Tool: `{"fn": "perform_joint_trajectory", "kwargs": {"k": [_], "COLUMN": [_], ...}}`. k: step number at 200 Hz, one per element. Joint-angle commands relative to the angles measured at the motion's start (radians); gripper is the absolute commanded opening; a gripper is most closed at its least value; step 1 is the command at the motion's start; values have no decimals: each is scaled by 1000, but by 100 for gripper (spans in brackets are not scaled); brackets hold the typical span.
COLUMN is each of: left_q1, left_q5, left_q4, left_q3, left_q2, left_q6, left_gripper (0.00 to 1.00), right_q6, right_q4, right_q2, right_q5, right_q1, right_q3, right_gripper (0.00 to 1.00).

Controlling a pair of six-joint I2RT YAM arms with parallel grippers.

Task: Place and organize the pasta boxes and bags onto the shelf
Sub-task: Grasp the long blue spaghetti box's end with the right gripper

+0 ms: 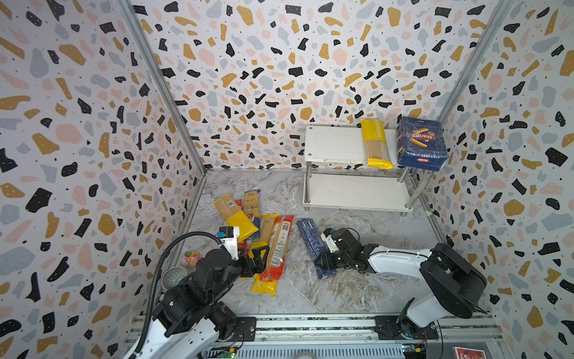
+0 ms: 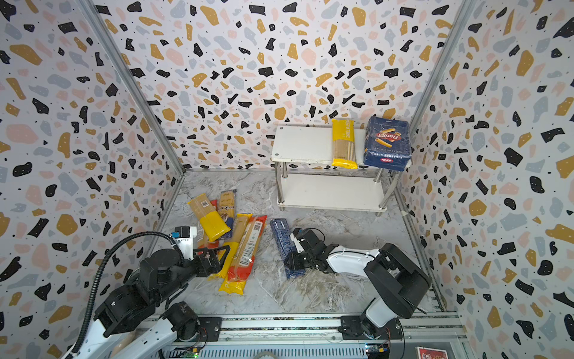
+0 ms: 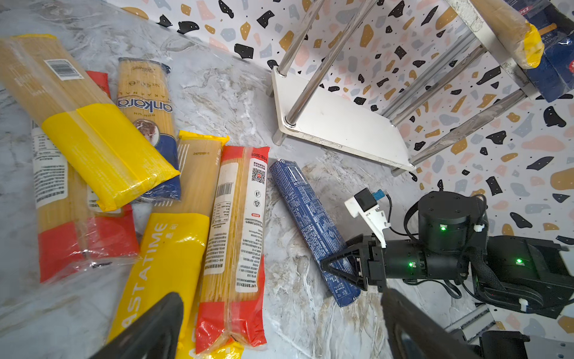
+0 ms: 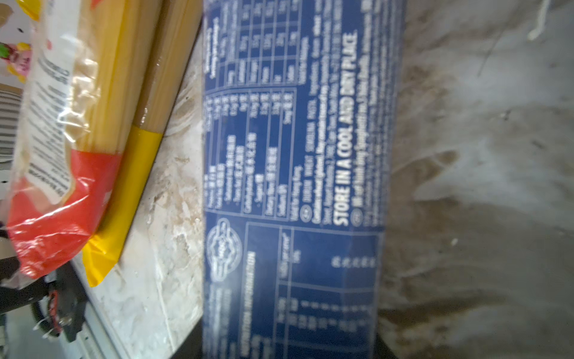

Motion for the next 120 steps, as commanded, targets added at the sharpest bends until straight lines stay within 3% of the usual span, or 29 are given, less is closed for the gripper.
{"fn": "perform_joint_trajectory", "kwargs": {"k": [1,120], "left_q1": [5,5], "left_q5": [27,60], "left_q4": [81,226], "left_q3": [-30,-107], "left_q2": [19,139], "left_q6": [-11,-34], "left_gripper": [100,99], "right_q6": [13,70], "right_q4": [52,194], "right_q2": [-57,-207], "right_q5": [-185,-451], "right_q1": [-19,-97], "right_q3": [-16,-81], "right_gripper": [37,32]}}
